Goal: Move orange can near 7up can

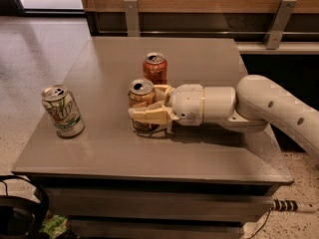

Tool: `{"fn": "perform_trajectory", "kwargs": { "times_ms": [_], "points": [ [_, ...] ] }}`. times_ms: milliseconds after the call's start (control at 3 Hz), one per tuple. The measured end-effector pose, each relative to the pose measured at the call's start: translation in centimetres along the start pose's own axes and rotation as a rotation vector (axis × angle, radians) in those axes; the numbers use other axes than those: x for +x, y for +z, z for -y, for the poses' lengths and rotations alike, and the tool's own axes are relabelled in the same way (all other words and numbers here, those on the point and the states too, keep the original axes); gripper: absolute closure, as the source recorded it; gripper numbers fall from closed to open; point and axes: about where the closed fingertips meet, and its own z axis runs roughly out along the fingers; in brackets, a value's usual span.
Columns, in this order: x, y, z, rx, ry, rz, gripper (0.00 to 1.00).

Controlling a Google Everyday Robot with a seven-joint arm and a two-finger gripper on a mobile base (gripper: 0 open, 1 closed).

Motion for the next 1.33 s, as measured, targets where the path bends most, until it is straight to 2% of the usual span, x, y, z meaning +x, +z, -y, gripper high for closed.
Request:
{"fn": "perform_trajectory", "kwargs": {
  "times_ms": [667,1333],
  "points": [
    [-0.2,0.1,-0.2,-0.001,0.000,0.000,1.00],
    [-3.7,2.9,-5.1,-0.010,-0.030,-0.018,1.00]
  ]
}}
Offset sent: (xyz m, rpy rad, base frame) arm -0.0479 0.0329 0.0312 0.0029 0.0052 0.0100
